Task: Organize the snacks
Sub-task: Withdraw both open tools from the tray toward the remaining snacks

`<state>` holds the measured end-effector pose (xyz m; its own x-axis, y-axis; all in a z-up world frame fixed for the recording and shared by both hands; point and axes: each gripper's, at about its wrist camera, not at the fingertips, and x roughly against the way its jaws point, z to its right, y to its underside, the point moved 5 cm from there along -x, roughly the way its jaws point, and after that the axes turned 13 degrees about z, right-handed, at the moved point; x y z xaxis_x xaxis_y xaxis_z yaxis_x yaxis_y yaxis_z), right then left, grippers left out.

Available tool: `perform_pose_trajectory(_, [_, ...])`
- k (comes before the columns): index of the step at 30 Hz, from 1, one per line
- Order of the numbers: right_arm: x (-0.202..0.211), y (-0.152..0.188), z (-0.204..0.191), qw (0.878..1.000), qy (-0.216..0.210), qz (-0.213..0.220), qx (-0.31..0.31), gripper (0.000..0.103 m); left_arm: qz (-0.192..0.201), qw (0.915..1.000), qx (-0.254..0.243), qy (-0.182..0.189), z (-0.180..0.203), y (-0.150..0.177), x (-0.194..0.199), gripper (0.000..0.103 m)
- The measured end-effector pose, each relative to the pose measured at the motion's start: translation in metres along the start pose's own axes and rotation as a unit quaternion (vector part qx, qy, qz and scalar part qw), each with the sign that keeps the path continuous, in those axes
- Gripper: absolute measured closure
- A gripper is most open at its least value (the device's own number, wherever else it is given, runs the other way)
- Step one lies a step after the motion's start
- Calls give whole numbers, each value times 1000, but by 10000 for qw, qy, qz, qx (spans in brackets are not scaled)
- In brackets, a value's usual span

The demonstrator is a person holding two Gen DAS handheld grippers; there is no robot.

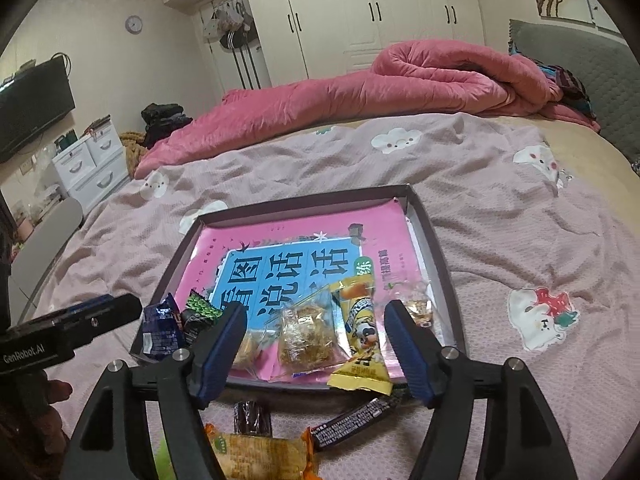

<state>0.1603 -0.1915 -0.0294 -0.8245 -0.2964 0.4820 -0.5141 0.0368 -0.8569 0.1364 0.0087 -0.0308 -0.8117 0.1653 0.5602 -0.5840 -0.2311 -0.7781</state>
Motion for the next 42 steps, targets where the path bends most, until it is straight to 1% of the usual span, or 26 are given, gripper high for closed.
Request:
perform_pose_trajectory(6, [13,-5,11,9998,13,71,-200,28,-2,10000,-39,-2,0,1,8,23])
perform_pose_trajectory(12, [23,-10,17,9994,23,135,-317,27,0,9999,-110,22,3,2,16,23])
perform_pose_trajectory(26, [37,-10,16,9992,-31,167,-356,27,-80,9995,-299,88,10,12,29,22])
perform_pose_trajectory(36, [44,-2,15,9993,-108,85,-362,26,-238,9987,-426,146,14,25,31,22])
perform_pose_trajectory(42, [47,7,11,9992,-223,-54,-330,26,-388,9976,-557,140,13,37,33,22])
